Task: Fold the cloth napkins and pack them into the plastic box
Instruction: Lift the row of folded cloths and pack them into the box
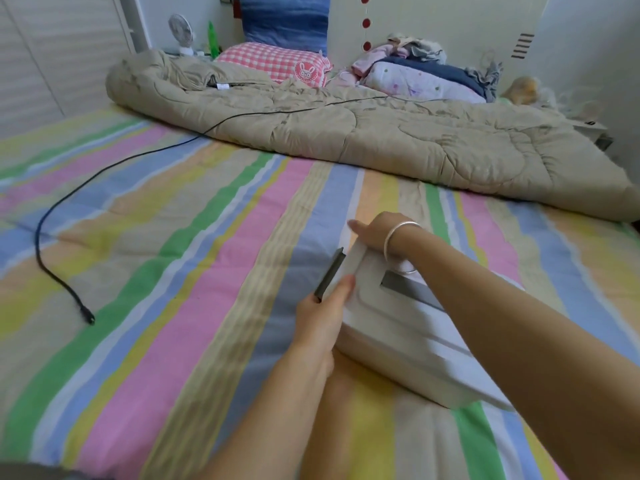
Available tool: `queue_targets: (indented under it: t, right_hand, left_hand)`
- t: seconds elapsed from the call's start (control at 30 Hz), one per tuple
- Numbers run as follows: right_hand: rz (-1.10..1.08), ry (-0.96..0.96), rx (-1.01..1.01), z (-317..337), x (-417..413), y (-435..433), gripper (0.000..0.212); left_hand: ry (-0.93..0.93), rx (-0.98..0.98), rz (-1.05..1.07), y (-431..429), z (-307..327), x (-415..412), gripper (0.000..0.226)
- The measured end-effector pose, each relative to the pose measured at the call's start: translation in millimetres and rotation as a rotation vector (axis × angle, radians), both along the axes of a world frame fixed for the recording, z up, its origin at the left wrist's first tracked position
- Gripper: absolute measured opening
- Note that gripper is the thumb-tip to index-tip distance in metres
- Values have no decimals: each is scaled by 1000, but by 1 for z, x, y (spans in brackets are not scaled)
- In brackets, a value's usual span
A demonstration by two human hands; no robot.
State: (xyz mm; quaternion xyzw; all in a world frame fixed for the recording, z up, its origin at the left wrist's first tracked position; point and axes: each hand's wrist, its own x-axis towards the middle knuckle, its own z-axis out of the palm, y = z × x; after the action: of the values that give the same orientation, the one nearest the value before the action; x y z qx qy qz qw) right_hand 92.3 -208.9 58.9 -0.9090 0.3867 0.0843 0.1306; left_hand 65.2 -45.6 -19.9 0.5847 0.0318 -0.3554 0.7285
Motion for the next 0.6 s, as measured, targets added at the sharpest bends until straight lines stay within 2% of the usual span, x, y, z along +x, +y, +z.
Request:
queue_targets:
  t: [0.07,0.13,0.27,0.4,0.6]
  right_hand:
    - [10,41,-18,-8,9,2,64]
    - [18,31,-43,-14,10,-2,52]
    - [56,48,-82,-22,9,-3,48]
    - [80,106,-134,-22,14,4,43]
    - [23,59,-81,-21,17,-1,37]
  left_hand:
    - [22,-7,-8,2,-2,2,31]
    - [21,-7,-24,3,-4,4,30]
    - [8,-38,-31,6,-9,4,48]
    - [23,-48,-41,11,-9,6,24]
    - [-31,-38,-15,8,-2,8,17]
